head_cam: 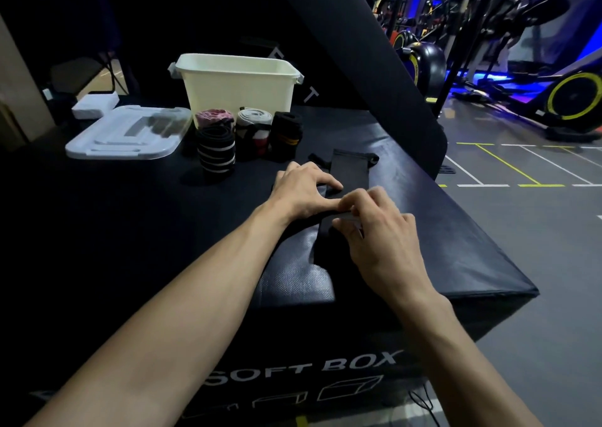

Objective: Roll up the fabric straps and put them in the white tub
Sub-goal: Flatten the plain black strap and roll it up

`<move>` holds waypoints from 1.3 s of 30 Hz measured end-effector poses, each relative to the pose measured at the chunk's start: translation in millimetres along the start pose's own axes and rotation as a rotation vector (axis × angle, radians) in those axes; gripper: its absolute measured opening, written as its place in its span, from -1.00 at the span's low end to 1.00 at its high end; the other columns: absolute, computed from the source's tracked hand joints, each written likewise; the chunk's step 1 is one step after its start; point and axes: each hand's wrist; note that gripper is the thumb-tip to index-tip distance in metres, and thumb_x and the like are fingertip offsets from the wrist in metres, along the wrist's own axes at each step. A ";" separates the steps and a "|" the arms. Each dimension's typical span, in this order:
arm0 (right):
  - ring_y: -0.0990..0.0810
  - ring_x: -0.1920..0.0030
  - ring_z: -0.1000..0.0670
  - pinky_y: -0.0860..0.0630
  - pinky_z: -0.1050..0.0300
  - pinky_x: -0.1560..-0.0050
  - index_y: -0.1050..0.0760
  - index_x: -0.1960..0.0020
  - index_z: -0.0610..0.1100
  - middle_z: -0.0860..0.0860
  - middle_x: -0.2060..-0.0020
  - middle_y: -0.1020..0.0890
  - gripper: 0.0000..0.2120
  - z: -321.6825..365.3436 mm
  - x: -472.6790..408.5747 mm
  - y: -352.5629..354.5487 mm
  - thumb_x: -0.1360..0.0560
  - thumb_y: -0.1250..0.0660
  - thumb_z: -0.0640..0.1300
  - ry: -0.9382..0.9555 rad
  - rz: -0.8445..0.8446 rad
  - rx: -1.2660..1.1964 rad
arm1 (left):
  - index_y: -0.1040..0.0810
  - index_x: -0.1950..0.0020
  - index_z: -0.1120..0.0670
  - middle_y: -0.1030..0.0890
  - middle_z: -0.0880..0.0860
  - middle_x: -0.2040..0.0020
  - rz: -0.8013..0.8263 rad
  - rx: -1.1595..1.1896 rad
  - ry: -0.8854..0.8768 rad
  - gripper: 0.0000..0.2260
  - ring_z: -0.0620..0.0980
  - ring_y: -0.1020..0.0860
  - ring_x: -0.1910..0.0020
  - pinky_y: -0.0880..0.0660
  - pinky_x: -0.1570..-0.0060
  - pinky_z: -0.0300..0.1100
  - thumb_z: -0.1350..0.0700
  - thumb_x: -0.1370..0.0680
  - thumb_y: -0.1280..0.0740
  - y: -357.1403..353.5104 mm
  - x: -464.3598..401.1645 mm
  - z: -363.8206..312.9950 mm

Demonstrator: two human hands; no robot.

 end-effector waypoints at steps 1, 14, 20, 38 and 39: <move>-0.55 0.04 -0.06 -0.31 -0.04 0.08 -0.49 -0.03 0.02 0.07 0.08 -0.55 -0.90 0.2 0.6 -1.5 -0.56 -0.37 0.00 0.008 -0.035 0.014 | -0.68 -0.14 -0.29 -0.57 -0.18 -0.17 0.002 -0.001 -0.002 -0.59 -0.02 -0.38 -0.29 -0.25 -0.36 -0.02 -0.41 -0.36 -0.43 -0.1 0.4 -0.2; -0.57 -0.09 -0.02 -0.36 0.11 -0.07 -0.56 -0.17 0.03 0.12 -0.10 -0.62 -0.60 -19.6 20.6 -1.4 -0.42 -0.40 0.20 0.098 0.053 -0.052 | -0.66 -0.16 -0.31 -0.55 -0.16 -0.23 -0.014 -0.019 0.016 -0.51 -0.03 -0.36 -0.33 -0.25 -0.36 -0.02 -0.49 -0.32 -0.42 -2.5 0.0 -0.1; -0.63 -0.04 -0.02 -0.44 0.00 -0.03 -0.61 -0.19 0.01 0.09 -0.07 -0.68 -0.54 -22.2 7.2 1.1 -0.50 -0.23 0.27 0.114 0.105 -0.015 | -0.68 -0.10 -0.30 -0.56 -0.24 -0.10 -0.031 0.021 -0.012 -0.62 -0.04 -0.40 -0.26 -0.27 -0.37 0.05 -0.42 -0.37 -0.45 1.1 -1.6 1.9; -0.38 -0.14 -0.07 -0.21 0.03 0.02 -0.57 -0.21 0.08 0.05 -0.08 -0.46 -0.73 -4.7 -9.0 9.4 -0.67 -0.15 0.11 0.022 0.215 0.090 | -0.71 0.12 -0.26 -0.63 -0.19 0.13 -0.013 0.121 -0.051 -0.71 -0.16 -0.51 -0.06 -0.33 -0.23 -0.12 -0.37 -0.29 -0.54 5.9 1.1 3.7; -0.38 -0.13 -0.08 -0.19 0.03 0.03 -0.55 -0.24 0.10 0.04 -0.05 -0.45 -0.73 -4.1 -11.3 8.3 -0.68 -0.13 0.10 0.018 0.228 0.107 | -0.71 0.13 -0.27 -0.63 -0.19 0.13 -0.014 0.124 -0.049 -0.71 -0.15 -0.52 -0.07 -0.32 -0.24 -0.11 -0.38 -0.28 -0.54 5.5 0.9 4.1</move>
Point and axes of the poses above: each hand's wrist, its own x-axis away from the middle knuckle, its own y-axis out of the back of the hand, z = x × y
